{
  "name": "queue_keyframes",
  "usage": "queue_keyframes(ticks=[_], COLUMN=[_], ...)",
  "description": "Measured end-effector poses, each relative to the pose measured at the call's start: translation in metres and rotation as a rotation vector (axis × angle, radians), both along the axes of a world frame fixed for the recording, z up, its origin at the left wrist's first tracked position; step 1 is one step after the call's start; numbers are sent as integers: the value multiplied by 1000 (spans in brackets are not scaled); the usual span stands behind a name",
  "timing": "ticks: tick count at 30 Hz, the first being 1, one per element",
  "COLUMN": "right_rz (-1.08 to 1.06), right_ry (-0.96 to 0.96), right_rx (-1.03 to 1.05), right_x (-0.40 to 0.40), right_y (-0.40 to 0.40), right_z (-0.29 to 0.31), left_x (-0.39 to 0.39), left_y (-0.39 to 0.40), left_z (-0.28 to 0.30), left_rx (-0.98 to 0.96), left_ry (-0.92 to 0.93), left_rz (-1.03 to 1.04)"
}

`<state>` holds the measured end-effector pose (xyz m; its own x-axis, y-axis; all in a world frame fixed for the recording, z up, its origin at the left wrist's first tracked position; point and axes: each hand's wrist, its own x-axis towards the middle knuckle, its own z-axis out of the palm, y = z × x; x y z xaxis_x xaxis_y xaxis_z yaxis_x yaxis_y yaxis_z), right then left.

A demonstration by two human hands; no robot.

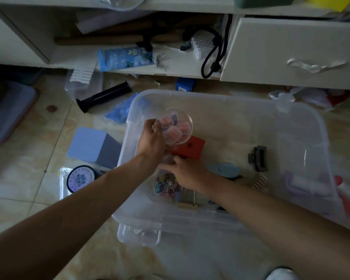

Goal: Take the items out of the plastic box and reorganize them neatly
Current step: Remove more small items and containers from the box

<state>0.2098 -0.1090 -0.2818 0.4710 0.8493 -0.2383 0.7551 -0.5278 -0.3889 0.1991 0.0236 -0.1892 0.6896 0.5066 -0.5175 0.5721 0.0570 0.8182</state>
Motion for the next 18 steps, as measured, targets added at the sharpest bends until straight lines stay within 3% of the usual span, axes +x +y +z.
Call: queue_keyframes(ticks=[7,10,14,18], right_rz=[58,-39,-175,-288], right_ry=[118,144,41,145], right_rx=[-67,-121,-68,-109], right_x=[21,16,6,-2], right_y=[23,21,30,53], right_z=[6,1,11,17], left_x=[-2,-5,-1,6], left_y=[-4,0,0,1], left_z=[6,1,2,7], left_rx=[-113,-102,-67,-75], left_ry=[-14,-17,15,29], left_rz=[47,27,23,36])
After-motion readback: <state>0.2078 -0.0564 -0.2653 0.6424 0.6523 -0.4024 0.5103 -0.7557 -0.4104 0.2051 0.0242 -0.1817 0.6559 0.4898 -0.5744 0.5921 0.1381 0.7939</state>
